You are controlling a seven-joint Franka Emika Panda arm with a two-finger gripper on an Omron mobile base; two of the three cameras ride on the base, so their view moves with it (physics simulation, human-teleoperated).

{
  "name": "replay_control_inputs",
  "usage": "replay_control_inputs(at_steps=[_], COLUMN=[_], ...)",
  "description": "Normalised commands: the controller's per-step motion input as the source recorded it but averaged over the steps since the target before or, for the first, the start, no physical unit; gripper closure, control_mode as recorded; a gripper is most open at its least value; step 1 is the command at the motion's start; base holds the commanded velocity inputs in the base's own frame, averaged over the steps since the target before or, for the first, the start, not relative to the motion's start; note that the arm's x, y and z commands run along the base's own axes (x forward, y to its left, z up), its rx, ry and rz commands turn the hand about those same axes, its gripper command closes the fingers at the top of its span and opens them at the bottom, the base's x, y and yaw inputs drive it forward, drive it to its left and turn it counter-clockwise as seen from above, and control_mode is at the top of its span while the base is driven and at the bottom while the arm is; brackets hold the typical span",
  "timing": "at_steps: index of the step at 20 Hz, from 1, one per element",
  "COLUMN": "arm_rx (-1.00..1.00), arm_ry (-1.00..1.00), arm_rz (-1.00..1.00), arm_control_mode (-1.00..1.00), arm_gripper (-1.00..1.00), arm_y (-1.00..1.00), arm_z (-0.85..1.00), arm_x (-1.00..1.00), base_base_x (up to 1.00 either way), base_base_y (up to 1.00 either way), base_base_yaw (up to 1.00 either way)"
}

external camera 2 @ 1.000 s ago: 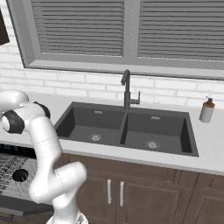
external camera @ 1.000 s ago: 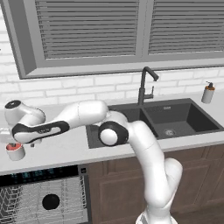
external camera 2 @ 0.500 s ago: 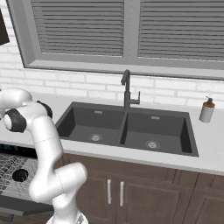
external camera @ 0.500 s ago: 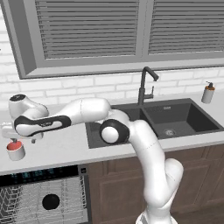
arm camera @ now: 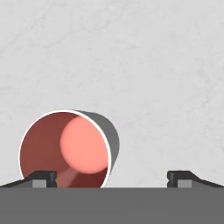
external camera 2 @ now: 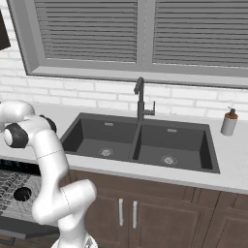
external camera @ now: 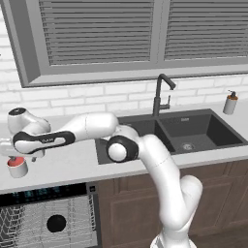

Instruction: Pick up the cup and bowl from the counter, place them in the dishwasher, and close the dishwasher door.

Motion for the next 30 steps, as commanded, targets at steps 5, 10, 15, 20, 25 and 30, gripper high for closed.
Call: replay_control_inputs(at_steps=[5, 10, 15, 20, 25, 30], arm_rx=[-0.04, -0.05, -0.04, 0.0, 0.0, 0.0], arm_ry=[0.0, 0.0, 0.0, 0.0, 0.0, 0.0], arm_rz=[0.0, 0.0, 0.0, 0.0, 0.01, 0.0], arm_control_mode=[-1.0, -1.0, -1.0, -1.0, -1.0, -1.0], arm_gripper=[-1.0, -1.0, -1.0, 1.0, 1.0, 1.0], arm_y=[0.0, 0.0, 0.0, 0.0, 0.0, 0.0], arm_z=[-0.21, -0.31, -0.37, -0.15, -0.04, 0.0], arm_x=[0.18, 0.01, 0.0, -0.03, -0.02, -0.03], base_base_x=[0.0, 0.0, 0.0, 0.0, 0.0, 0.0], base_base_y=[0.0, 0.0, 0.0, 0.0, 0.0, 0.0], base_base_yaw=[0.0, 0.0, 0.0, 0.0, 0.0, 0.0])
